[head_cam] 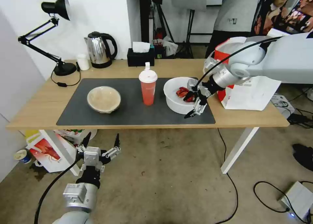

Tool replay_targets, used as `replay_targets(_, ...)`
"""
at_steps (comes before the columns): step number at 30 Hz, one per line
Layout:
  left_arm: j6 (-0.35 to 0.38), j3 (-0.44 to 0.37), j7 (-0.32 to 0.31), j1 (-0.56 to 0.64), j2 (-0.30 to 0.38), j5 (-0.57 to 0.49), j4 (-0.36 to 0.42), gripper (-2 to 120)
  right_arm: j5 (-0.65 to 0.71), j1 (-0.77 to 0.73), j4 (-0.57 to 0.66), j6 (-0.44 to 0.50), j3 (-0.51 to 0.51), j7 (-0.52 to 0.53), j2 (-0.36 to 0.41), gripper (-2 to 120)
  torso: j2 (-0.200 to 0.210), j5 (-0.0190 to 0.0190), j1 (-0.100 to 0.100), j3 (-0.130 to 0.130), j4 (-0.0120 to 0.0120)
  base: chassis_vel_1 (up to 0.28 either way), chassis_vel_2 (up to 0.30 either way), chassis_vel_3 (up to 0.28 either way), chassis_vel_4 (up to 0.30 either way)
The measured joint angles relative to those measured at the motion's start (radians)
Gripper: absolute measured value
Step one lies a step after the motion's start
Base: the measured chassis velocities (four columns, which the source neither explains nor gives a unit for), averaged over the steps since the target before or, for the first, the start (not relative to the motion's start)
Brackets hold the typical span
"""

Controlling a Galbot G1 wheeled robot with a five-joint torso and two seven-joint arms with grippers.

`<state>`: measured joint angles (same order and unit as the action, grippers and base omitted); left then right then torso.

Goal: Pick up the trash from the table and place it into the takeout bag.

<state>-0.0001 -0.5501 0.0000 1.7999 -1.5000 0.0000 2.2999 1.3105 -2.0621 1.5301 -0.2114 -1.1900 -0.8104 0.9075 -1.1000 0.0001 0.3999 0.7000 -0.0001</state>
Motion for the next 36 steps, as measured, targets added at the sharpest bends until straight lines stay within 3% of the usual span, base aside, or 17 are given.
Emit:
replay_targets(1,0.0,0.0,0.0,0.0,0.0,0.0,0.0,100,0.0,0.0,0.0,0.0,0.0,0.001,0.0,92,0.0,0.0,0.0,0.0,0.0,0.0,0.0,0.0,0.0)
replay_targets(12,0.0,0.0,0.0,0.0,0.0,0.0,0.0,100,0.001,-0.021,-0.039,0.0,-0.021,0.02,-0.001,43,0.0,-0.0001,0.0,0.0,0.0,0.0,0.0,0.0,0.0)
replay_targets(16,0.0,0.0,0.0,0.0,0.0,0.0,0.0,100,0.001,-0.026,-0.045,0.0,-0.022,0.02,-0.002,37,0.0,-0.0001,0.0,0.0,0.0,0.0,0.0,0.0,0.0)
replay_targets(26,0.0,0.0,0.0,0.0,0.0,0.0,0.0,100,0.0,-0.041,-0.059,0.0,-0.028,0.014,-0.003,34,0.0,-0.0001,0.0,0.0,0.0,0.0,0.0,0.0,0.0)
replay_targets(36,0.0,0.0,0.0,0.0,0.0,0.0,0.0,100,0.001,-0.043,-0.058,-0.003,-0.028,0.0,-0.004,13,0.0,-0.0001,0.0,0.0,0.0,0.0,0.0,0.0,0.0)
